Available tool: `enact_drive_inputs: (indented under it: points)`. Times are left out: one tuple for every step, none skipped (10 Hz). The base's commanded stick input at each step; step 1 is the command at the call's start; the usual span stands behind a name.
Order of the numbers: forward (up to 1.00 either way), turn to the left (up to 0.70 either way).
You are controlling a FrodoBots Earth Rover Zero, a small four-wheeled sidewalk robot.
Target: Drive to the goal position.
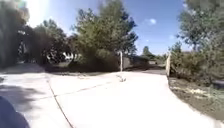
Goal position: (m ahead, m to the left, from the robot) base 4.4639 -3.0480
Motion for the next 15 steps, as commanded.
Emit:
enact_drive_inputs:
  points:
    - [0.70,0.00]
    - [0.70,0.00]
    - [0.70,0.00]
    - [0.70,0.00]
    - [0.70,0.00]
    - [0.70,0.00]
    - [0.70,0.00]
    - [0.70,0.00]
    - [0.70,0.00]
    - [0.70,0.00]
    - [0.70,0.00]
    - [0.70,-0.08]
    - [0.70,-0.27]
    - [0.70,-0.35]
    - [0.70,-0.35]
